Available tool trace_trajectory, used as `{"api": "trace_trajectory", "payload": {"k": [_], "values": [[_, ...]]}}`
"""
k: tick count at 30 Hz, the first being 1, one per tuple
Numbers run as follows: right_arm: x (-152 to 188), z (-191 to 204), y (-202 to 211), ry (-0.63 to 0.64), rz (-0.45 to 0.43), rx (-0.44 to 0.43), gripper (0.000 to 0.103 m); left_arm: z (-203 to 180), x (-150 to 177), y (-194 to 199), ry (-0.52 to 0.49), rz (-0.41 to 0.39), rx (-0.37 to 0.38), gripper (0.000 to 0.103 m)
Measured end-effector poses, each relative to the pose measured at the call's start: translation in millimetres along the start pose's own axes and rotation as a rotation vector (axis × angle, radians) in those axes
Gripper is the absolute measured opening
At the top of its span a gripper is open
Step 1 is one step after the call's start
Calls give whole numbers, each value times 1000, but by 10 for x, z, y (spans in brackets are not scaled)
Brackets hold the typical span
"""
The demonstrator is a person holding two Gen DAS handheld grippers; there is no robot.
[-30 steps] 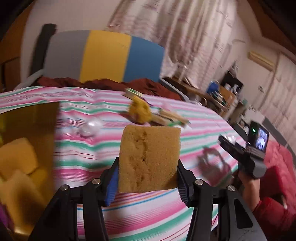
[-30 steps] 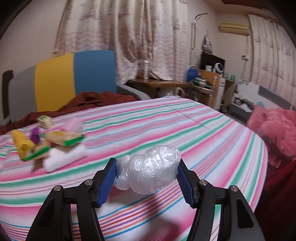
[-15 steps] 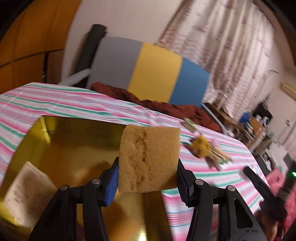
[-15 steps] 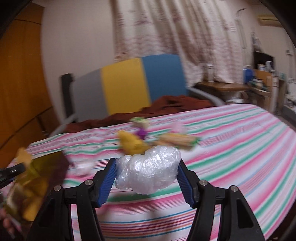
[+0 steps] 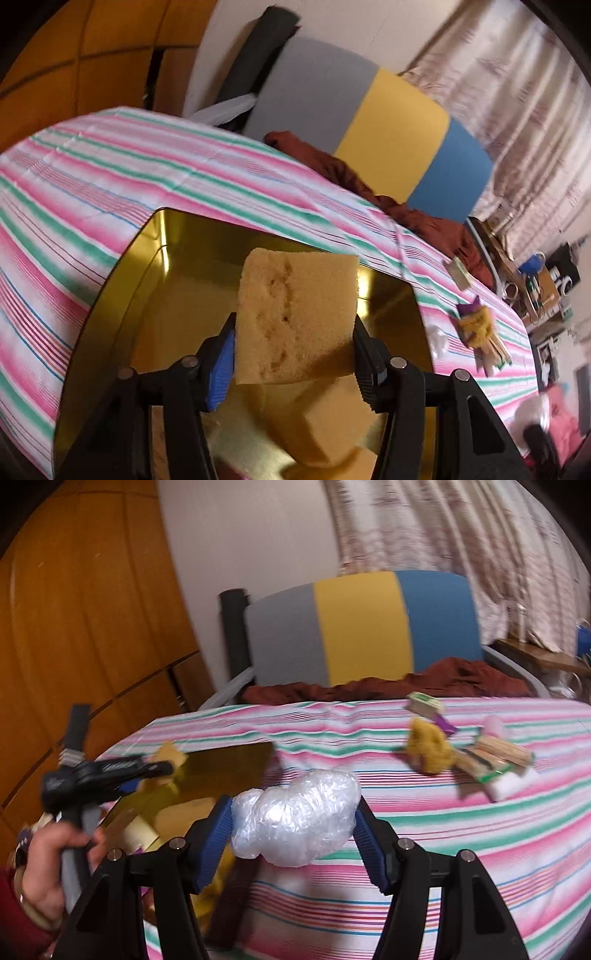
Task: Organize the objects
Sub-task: 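Carry the sponge and bubble wrap over the gold tray and release both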
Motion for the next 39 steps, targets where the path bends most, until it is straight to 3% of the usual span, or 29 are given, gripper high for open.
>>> {"api": "trace_trajectory", "payload": {"k": [10, 11, 12, 15, 19, 25, 35, 39], "values": [[-1, 381, -88, 70, 22, -62, 64, 45, -38, -230, -1, 66, -48, 58], [-2, 393, -95, 73, 24, -64, 64, 57, -37, -245, 5, 67, -53, 66], [-1, 404, -103, 75, 28, -66, 64, 69, -44, -250, 12, 64, -60, 81], [-6, 424, -122, 73, 37, -68, 64, 91, -48, -212, 30, 39, -58, 92], [13, 427, -193, 68, 66, -70, 64, 123, -58, 5, 50, -37, -72, 93], [-4, 521, -414, 82, 121, -86, 64, 164, 96, 513, 55, -196, -146, 103], [-293, 892, -1062, 180, 197, -124, 64, 164, 508, 874, 56, -253, -172, 103], [-356, 968, -1405, 180, 248, -117, 65, 232, 602, 908, 76, -227, -170, 103]]}}
Point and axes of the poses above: each gripper's, at about its wrist camera, not at the fingertips, and y roughly against the way its jaws point, z to its left, x to its underside, the point moved 1 cm from there along -y, roughly the way its jaws point, and after that the axes turned 5 degrees about x, right-handed, at the moved point
